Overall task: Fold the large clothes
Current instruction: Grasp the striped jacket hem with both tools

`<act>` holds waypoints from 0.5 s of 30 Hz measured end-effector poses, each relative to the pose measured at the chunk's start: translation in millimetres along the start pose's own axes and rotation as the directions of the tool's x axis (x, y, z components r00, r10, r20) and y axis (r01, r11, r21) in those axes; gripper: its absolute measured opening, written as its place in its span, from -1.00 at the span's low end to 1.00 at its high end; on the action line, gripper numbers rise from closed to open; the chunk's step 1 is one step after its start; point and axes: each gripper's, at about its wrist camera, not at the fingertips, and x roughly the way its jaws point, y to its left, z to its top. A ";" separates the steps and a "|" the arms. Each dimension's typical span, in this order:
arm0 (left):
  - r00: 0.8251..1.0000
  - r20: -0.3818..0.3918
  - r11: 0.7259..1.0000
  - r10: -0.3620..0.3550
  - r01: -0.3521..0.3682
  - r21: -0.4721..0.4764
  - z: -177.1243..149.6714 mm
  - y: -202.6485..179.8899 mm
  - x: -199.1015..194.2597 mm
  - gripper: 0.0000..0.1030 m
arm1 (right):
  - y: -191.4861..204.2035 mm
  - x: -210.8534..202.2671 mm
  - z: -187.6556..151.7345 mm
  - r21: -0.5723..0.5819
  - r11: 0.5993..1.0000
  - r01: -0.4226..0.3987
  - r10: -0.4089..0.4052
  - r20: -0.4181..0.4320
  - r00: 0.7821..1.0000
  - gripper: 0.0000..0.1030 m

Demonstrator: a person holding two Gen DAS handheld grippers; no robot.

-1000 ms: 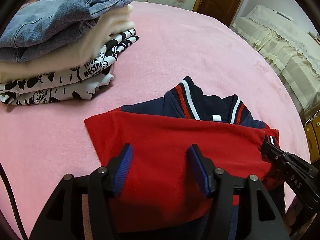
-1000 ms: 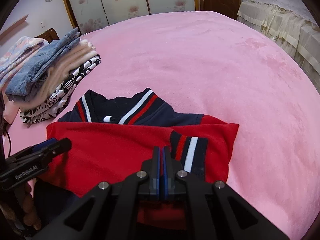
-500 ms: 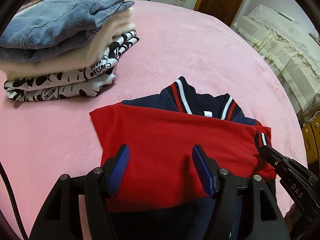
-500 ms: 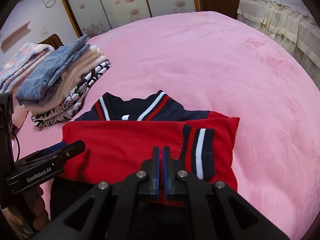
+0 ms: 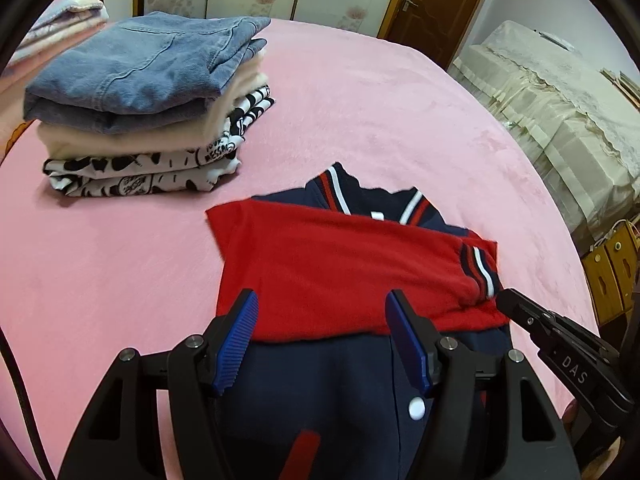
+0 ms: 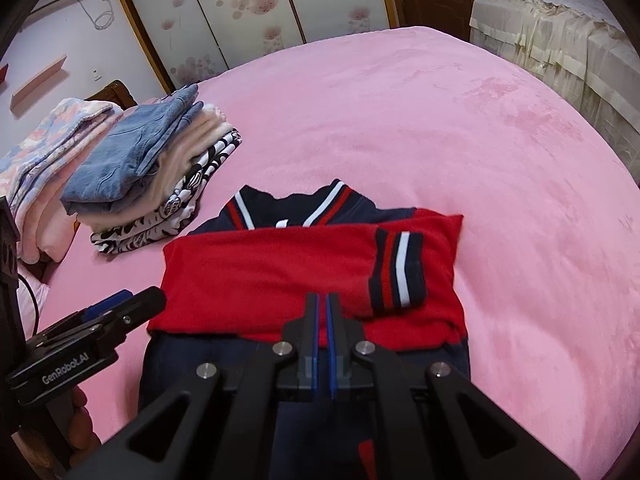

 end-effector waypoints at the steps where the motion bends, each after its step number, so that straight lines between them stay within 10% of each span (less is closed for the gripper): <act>1: 1.000 -0.004 1.000 -0.002 0.002 0.000 -3.6 0.5 -5.2 0.25 | -0.8 -6.0 -4.3 0.005 1.000 -0.003 0.003 0.002 1.000 -0.93; 12: 1.000 0.003 1.000 -0.009 0.009 0.009 -64.5 18.8 -69.5 0.26 | -2.4 -68.3 -55.3 -0.025 1.000 0.017 -0.016 0.024 1.000 -0.93; 15: 1.000 -0.003 1.000 0.004 -0.004 0.011 -83.0 25.1 -80.7 0.26 | -3.4 -82.7 -68.1 -0.032 0.999 0.024 -0.023 0.035 0.999 -0.62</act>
